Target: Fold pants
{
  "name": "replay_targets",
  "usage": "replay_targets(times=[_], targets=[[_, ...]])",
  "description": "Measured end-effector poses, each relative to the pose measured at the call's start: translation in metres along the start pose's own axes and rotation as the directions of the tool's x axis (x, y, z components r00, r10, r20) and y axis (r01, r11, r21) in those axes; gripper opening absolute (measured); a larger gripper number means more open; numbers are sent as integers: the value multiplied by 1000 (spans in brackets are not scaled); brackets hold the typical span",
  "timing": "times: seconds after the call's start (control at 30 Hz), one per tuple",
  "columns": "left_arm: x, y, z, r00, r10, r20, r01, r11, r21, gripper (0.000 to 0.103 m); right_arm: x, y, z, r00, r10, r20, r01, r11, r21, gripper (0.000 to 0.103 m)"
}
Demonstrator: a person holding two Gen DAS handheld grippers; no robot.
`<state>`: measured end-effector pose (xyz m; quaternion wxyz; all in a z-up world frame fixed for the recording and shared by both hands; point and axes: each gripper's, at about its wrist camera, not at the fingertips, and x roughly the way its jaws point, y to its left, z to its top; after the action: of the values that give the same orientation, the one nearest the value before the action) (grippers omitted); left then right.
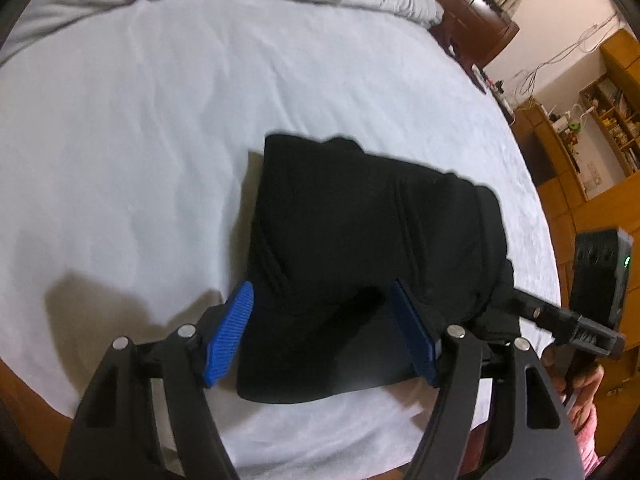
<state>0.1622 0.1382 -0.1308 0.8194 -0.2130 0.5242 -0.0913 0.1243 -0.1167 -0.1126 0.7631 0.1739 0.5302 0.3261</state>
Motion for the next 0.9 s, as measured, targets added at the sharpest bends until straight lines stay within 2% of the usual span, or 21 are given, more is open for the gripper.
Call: replay_targets(times=[0.07,0.13,0.27,0.43,0.5,0.57,0.63,0.7,0.73,0.77,0.83,0.9], targets=[[4,1,-4,1000,11,-10,-11,1000,16,77,6,7,3,1000,-1,-9,0,1000,-31,25],[5,0,-8,1000,27,-11,-26,999,38,78,6,12,1,999,40,-25,-42,998,-53,8],[2,0,-7,1000,20,-11,-20,1000,18,78,-4,10,-5,998,60,-34,-62,996,-68,5],[-2,-7,-3,998,61,5,-61,998,30,80,-30,-15,-13,996,87,-32,-86,996,24,5],[-1,-11,-3,997,75,1,-75,996,48,82,-30,-24,-19,996,40,-77,-36,998,47,4],[5,-13,-4,994,111,-20,-110,992,59,83,-14,-38,-27,989,-11,-148,23,997,78,4],[18,-14,-5,985,156,-69,-151,986,71,83,-1,-46,-31,985,-8,-175,26,994,102,5],[27,-12,-7,983,159,-87,-154,986,62,84,1,-47,-29,987,-13,-159,29,994,101,9],[27,-12,-7,984,157,-89,-153,987,55,84,-4,-45,-27,990,-12,-140,25,995,96,17],[26,-12,-7,985,150,-90,-146,988,49,84,-10,-43,-26,992,-17,-126,28,996,87,36],[22,-14,-6,986,145,-85,-140,988,62,84,-24,-37,-24,995,-52,-86,56,997,47,65],[17,-18,-5,985,157,-70,-150,984,92,84,-33,-37,-22,996,-67,-64,69,997,31,72]])
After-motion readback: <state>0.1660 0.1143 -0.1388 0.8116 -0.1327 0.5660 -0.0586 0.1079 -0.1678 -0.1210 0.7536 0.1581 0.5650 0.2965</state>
